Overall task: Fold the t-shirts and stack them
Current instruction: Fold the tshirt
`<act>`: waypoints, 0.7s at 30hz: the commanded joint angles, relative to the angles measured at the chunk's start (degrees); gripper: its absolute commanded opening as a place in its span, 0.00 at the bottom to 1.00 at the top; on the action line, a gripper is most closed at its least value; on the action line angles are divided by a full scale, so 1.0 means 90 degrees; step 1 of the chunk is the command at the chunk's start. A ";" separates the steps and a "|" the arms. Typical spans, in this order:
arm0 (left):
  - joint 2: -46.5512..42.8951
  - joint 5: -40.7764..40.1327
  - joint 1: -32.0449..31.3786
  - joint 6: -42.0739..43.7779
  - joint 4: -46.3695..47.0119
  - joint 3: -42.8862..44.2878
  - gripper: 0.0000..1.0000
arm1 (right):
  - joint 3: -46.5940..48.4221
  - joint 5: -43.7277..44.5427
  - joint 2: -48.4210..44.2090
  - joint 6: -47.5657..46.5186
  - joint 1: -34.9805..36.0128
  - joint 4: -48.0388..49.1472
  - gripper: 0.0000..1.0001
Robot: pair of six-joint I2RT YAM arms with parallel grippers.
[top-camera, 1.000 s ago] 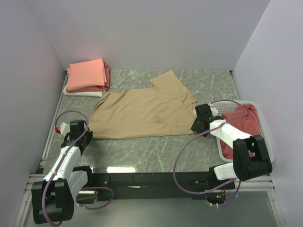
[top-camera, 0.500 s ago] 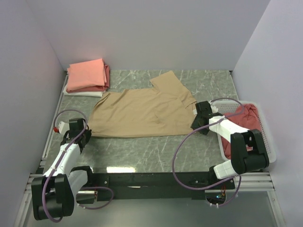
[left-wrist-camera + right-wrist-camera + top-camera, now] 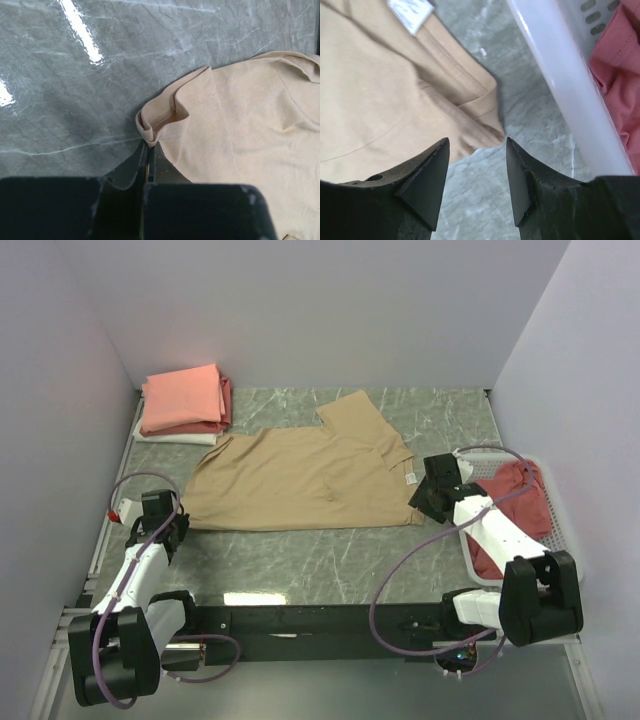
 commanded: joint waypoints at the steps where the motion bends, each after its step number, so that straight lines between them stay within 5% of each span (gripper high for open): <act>1: -0.0040 -0.0142 0.0058 -0.0016 0.0121 0.0241 0.00 | -0.0198 -0.0135 -0.0320 0.0291 0.0180 0.0060 0.56; 9: -0.0020 -0.0083 0.0058 -0.0026 0.0200 0.0182 0.00 | -0.0804 -0.0273 -0.0067 0.1316 0.0932 0.0734 0.53; 21: 0.0039 -0.0015 0.0058 -0.0006 0.0249 0.0134 0.00 | -0.0921 0.0041 0.0403 0.1815 0.0962 0.1339 0.55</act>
